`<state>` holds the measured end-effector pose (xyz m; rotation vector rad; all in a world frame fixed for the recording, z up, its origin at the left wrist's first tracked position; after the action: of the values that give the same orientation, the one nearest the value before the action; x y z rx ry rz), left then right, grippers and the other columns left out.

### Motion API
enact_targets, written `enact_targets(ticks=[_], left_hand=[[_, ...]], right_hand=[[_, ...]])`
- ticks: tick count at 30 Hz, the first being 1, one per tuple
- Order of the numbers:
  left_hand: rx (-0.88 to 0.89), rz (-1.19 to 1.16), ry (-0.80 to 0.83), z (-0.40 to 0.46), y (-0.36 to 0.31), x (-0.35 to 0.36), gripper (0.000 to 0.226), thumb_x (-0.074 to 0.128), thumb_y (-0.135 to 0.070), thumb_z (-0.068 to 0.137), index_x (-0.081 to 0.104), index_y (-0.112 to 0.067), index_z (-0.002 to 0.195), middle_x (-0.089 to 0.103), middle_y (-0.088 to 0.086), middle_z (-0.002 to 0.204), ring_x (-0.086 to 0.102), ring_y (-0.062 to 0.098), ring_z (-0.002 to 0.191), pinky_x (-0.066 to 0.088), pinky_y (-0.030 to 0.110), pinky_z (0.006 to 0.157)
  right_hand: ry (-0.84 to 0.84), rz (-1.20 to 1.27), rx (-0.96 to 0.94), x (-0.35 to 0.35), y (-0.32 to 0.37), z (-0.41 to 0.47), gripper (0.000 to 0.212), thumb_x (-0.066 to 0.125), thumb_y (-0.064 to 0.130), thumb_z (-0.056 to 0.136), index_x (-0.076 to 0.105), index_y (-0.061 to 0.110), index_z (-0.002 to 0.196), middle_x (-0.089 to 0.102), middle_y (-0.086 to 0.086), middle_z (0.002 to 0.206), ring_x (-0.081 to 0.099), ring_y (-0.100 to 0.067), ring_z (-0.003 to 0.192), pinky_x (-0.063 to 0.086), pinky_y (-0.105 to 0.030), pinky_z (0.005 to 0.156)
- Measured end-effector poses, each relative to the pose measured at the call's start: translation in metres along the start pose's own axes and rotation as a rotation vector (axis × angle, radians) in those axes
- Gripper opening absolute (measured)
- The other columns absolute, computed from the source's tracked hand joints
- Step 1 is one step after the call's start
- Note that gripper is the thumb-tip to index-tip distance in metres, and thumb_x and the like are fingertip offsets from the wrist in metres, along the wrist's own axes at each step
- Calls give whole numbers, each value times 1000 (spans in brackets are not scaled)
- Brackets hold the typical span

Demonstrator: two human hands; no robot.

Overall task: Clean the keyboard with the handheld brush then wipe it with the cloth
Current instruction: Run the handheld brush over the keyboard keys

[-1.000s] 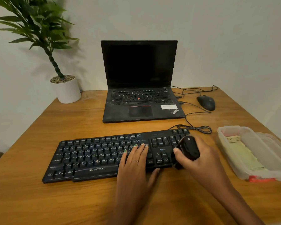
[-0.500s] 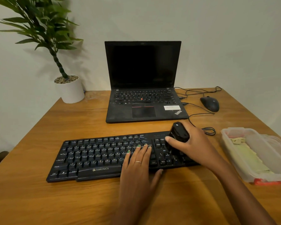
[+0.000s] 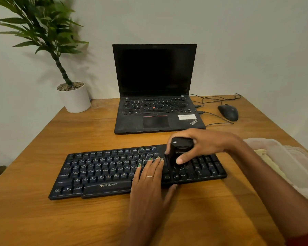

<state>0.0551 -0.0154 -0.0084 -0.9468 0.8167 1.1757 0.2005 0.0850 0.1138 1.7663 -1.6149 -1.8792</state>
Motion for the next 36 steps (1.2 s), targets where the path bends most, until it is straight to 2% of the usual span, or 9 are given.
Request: enact_targets(ticks=[6,11,16,21,26,29,31,34,36], left_hand=[[-4,-1,-3,0,0,0,70,36,-67,85,53,-20,134,58,-4,134,52,13,125,30,43,106],[-3,11,-4,-1,-1,-1,70,35,-67,84,55,-20,132,60,-3,131,54,14,123,32,44,104],[2,-12,9,-2,1,-2,70,35,-67,85,54,-20,134,58,-4,134,52,13,125,24,35,114],[-11,-12,22,-1,0,-1,70,34,-67,86,54,-20,134,58,-3,134,52,13,125,30,40,110],[-2,-2,-17,-1,0,-1,69,36,-66,85,54,-20,133,59,-3,132,52,12,124,31,43,106],[0,34,-30,-1,0,-2,70,35,-66,85,57,-18,131,61,-2,130,55,13,122,32,45,104],[6,39,-39,-1,-1,-3,70,34,-66,85,57,-18,131,61,-3,130,55,13,122,33,45,104],[3,21,-40,-1,-1,-3,70,34,-66,85,58,-18,130,62,-3,129,56,13,121,34,43,105],[6,16,-27,-1,0,-4,70,34,-66,85,57,-19,131,60,-3,131,54,12,123,30,35,112]], right_hand=[[57,-133,79,-19,-4,-4,29,73,21,81,60,21,106,64,5,104,63,-7,92,53,-26,77],[3,-28,-11,1,3,9,31,71,18,82,59,15,110,63,2,108,62,-9,96,54,-23,78],[71,-274,148,-19,2,1,30,72,25,82,57,22,108,60,10,103,58,-9,95,51,-27,79],[-85,-174,-3,11,17,14,28,71,32,82,57,23,104,63,6,99,61,-11,88,53,-30,75],[-19,-132,87,15,19,12,25,71,32,82,55,22,98,66,-3,91,67,-26,79,56,-39,66],[-247,-141,87,15,16,17,32,72,37,80,53,18,99,66,-3,89,68,-29,74,56,-42,61],[-277,-119,98,16,15,16,32,72,36,81,53,18,99,67,-5,87,67,-28,69,56,-40,57],[-126,-96,124,18,18,14,31,70,34,83,53,18,102,69,-12,84,62,-27,58,51,-29,49],[-226,-133,129,16,15,17,30,71,36,81,52,20,98,68,-9,86,66,-27,65,53,-32,54]])
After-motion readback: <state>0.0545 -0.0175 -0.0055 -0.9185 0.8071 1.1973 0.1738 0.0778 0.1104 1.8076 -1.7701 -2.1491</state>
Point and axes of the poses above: each hand's wrist, its own z-axis towards the middle knuckle, its own x-axis out of the palm, y = z × x, the point moved 3 cm from there along z, towards the middle knuckle
